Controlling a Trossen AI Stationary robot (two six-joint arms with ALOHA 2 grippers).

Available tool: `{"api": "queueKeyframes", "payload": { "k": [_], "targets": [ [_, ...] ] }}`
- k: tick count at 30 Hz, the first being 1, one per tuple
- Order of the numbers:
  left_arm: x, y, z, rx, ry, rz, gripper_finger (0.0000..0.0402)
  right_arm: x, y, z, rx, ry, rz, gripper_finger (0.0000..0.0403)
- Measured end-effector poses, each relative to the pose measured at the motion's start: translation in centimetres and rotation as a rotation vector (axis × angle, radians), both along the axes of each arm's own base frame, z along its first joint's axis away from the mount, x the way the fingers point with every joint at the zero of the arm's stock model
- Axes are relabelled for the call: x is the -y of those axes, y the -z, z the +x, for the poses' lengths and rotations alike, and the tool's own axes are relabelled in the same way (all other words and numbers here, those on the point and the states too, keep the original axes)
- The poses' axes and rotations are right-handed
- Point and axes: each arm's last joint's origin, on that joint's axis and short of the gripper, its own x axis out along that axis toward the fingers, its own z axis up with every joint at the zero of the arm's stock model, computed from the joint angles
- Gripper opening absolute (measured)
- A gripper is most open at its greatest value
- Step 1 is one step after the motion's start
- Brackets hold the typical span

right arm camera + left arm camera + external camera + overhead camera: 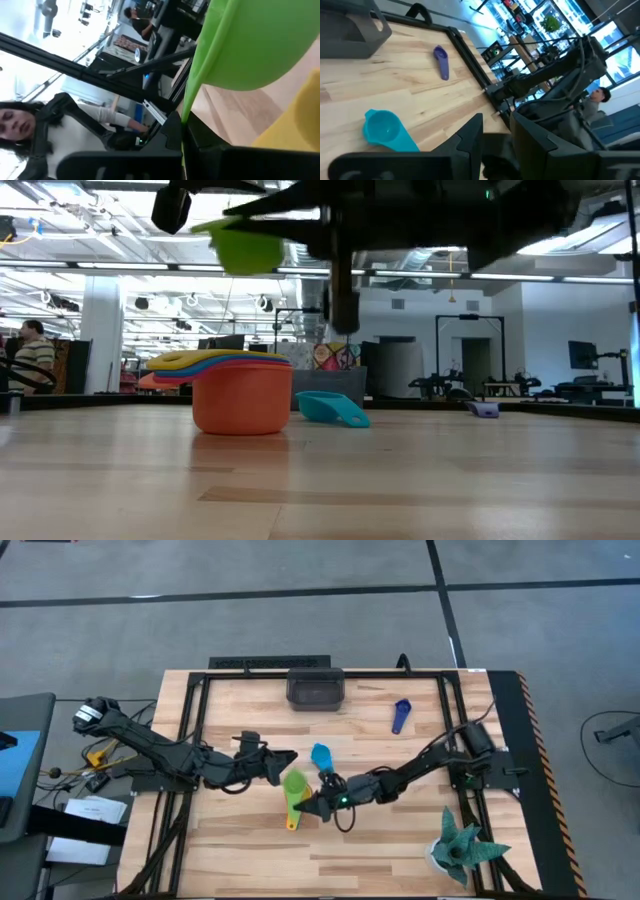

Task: Nest measuring cups in basket
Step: Stack the green measuring cup on top of the yellow measuring cup

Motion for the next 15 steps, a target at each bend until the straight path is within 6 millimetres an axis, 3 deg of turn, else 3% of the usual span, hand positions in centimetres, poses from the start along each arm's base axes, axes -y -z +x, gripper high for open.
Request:
{"api": "queueKeyframes", "payload": {
  "k": [7, 15],
  "targets": [
    [0.1, 0.2, 0.0, -0.023, 0.051, 0.002, 0.0085, -1.0, 1.7, 0.1, -0.009, 0.001, 0.079, 0.0005],
    [-0.1, 0.3, 0.1, -0.032, 0.043, 0.011, 0.0085, -1.6, 1.9, -0.1, -0.033, 0.012, 0.089, 0.0005]
  ]
}}
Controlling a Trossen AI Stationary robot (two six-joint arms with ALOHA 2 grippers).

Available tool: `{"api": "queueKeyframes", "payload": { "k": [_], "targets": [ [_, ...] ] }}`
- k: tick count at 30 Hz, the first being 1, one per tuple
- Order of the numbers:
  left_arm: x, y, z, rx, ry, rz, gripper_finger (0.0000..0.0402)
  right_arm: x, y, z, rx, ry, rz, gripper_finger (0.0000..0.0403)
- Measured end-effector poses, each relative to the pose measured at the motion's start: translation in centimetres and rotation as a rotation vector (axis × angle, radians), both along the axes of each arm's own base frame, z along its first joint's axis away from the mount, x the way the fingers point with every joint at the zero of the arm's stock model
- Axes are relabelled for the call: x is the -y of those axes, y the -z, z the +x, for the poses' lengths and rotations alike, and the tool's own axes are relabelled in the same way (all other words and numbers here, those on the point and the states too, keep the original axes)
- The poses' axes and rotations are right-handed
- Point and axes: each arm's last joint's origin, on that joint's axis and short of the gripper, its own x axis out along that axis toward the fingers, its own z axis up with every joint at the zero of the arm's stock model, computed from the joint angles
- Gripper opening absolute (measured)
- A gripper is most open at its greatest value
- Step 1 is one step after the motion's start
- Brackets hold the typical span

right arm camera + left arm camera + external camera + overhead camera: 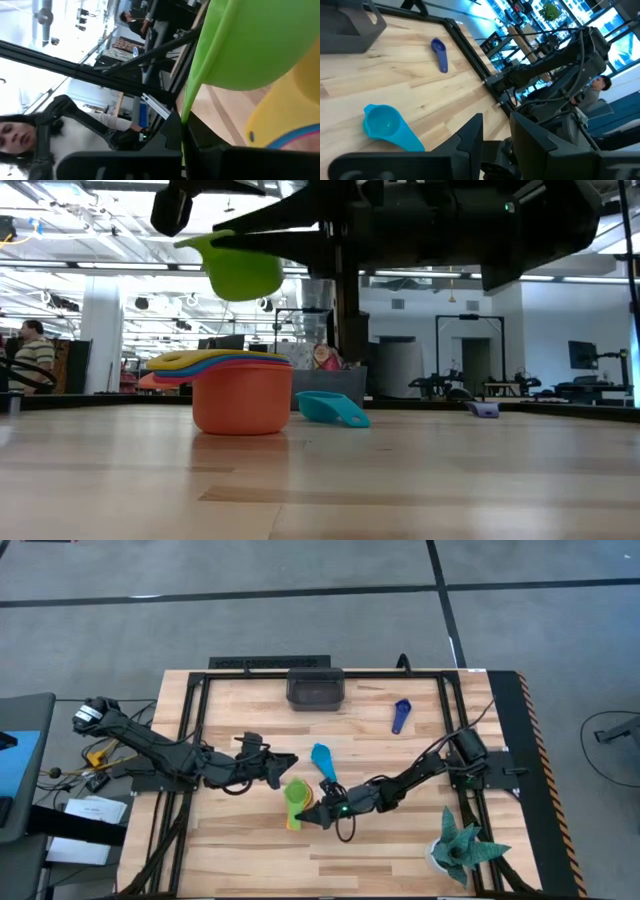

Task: Nest measuring cups in basket
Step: Stack the green measuring cup on top of the yellow measuring cup

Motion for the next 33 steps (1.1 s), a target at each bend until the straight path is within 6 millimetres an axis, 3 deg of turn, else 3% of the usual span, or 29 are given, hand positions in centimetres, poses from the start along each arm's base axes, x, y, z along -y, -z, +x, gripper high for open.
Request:
{"api": "queueKeyframes", "payload": {
  "k": [9, 18, 26, 33],
  "targets": [
    [-0.3, 0.1, 0.1, -0.009, -0.011, 0.009, 0.0085, 0.3, 0.9, -0.5, -0.043, 0.01, -0.014, 0.0005],
    [-0.3, 0.1, 0.1, -0.012, -0.011, 0.017, 0.0085, 0.3, 0.6, -0.6, -0.006, 0.078, 0.015, 0.0005],
    [-0.6, 0.1, 0.2, -0.017, -0.001, 0.021, 0.0085, -0.9, 0.6, -1.1, 0.001, 0.112, -0.001, 0.0005],
    [-0.8, 0.2, 0.3, -0.035, 0.011, 0.023, 0.0085, -1.3, 3.4, -0.8, 0.05, 0.111, 0.078, 0.0005]
  ]
}}
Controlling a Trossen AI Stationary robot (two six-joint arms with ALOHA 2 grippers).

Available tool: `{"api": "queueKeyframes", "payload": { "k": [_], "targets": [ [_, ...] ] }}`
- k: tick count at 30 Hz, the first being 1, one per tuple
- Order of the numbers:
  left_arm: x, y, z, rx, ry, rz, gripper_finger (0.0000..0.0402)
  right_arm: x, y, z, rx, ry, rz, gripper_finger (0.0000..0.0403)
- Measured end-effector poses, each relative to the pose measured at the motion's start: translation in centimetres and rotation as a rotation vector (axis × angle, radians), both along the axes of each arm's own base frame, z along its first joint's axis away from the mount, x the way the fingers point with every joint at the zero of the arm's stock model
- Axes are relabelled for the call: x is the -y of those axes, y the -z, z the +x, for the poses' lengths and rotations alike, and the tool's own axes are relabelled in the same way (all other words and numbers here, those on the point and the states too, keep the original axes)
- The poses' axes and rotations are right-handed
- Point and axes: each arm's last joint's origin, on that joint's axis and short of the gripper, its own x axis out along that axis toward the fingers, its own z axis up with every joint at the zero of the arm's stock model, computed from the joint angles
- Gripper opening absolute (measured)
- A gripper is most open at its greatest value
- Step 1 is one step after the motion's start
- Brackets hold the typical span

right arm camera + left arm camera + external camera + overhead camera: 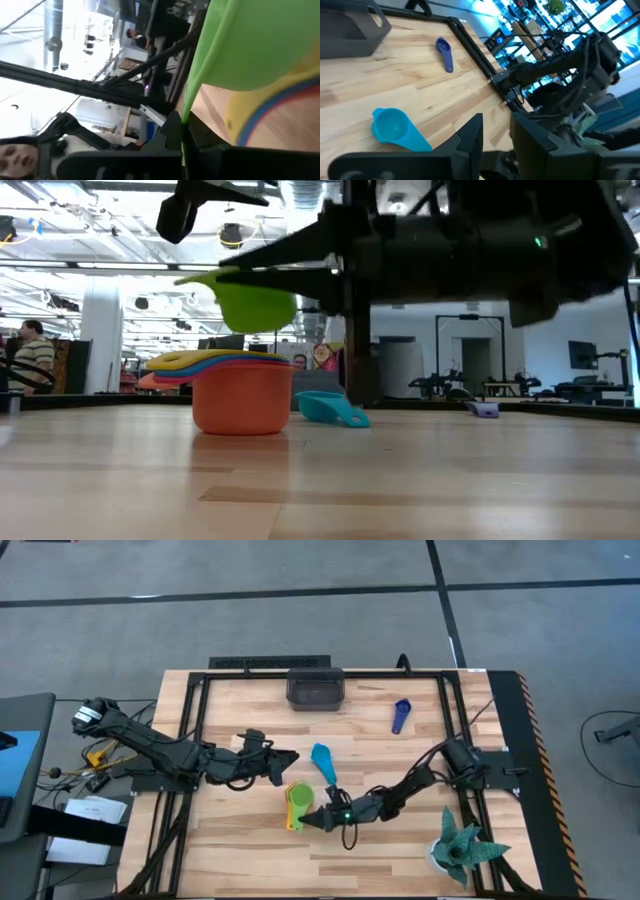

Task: Nest measuring cups in basket
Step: Stack the green measuring cup on top of the yellow measuring cup

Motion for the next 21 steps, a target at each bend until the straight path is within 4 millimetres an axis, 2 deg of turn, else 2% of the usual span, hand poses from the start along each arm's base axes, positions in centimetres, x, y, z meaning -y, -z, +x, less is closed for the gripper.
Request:
{"api": "queueKeyframes", "payload": {
  "k": [8, 15, 21],
  "targets": [
    [0.0, 0.2, 0.0, -0.018, 0.007, 0.002, 0.0085, 0.6, 0.1, 0.3, -0.015, 0.002, 0.011, 0.0005],
    [-0.4, 0.2, 0.1, -0.02, -0.005, 0.003, 0.0085, 0.5, 2.1, 0.8, -0.037, -0.048, 0.032, 0.0005],
    [-0.6, 0.2, 0.2, -0.02, 0.018, -0.008, 0.0085, 1.1, 2.3, 1.2, -0.008, -0.063, 0.047, 0.0016]
  ]
}}
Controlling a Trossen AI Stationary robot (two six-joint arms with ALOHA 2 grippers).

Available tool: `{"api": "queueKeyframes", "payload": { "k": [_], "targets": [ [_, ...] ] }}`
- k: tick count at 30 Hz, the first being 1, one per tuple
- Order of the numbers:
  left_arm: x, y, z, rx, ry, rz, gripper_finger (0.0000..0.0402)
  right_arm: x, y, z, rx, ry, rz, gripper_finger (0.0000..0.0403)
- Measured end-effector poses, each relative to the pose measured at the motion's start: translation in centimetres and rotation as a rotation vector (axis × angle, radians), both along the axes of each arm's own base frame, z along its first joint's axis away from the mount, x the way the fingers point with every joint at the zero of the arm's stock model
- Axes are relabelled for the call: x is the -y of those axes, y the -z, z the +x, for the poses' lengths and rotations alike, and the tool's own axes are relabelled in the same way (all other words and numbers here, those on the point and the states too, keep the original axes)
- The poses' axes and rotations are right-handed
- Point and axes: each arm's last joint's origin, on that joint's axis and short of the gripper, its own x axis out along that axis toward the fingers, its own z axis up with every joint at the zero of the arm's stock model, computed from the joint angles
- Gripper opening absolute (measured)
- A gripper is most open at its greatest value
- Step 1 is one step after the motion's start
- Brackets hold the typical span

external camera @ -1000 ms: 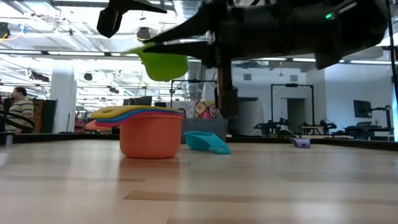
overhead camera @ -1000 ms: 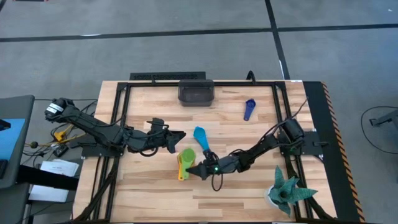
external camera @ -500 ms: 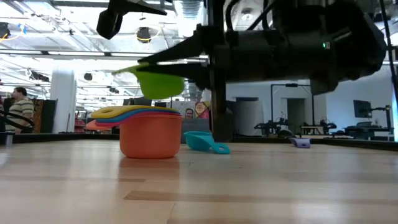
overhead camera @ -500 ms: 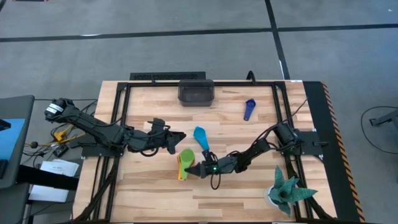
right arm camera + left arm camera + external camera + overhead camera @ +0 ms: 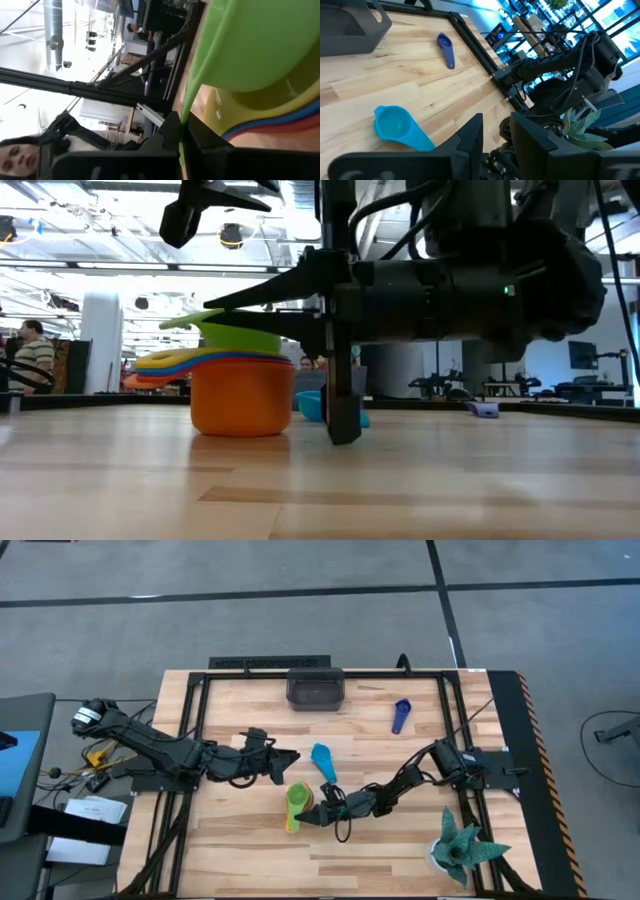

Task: Nest measuring cups in basket
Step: Stack the green measuring cup on top of the yellow measuring cup

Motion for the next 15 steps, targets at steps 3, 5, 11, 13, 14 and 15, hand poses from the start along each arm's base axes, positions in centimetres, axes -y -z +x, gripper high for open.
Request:
{"api": "queueKeyframes", "payload": {
  "k": [3, 5, 11, 13, 14, 15],
  "targets": [
    [0.01, 0.0, 0.0, 0.0, 0.002, -0.001, 0.0085, 0.12, 0.0, 0.04, 0.0, 0.004, 0.0, 0.0024],
    [0.01, 0.0, 0.0, 0.001, 0.004, -0.002, 0.0085, 0.1, 0.0, 0.03, 0.0, 0.004, 0.0, 0.0029],
    [0.01, 0.0, 0.01, 0.001, 0.005, -0.003, 0.0085, -0.32, 0.01, -0.12, -0.004, -0.005, 0.022, 0.0054],
    [0.01, 0.0, 0.01, 0.001, 0.005, -0.003, 0.0085, -0.52, 0.02, -0.19, -0.006, -0.009, 0.032, 0.0066],
    [0.02, 0.0, 0.01, 0.001, 0.006, -0.003, 0.0085, -0.6, 0.03, -0.22, -0.008, -0.01, 0.038, 0.0073],
    [0.02, 0.0, 0.01, 0.0, 0.007, -0.003, 0.0085, -0.69, 0.05, -0.26, -0.011, -0.009, 0.045, 0.008]
  ]
}}
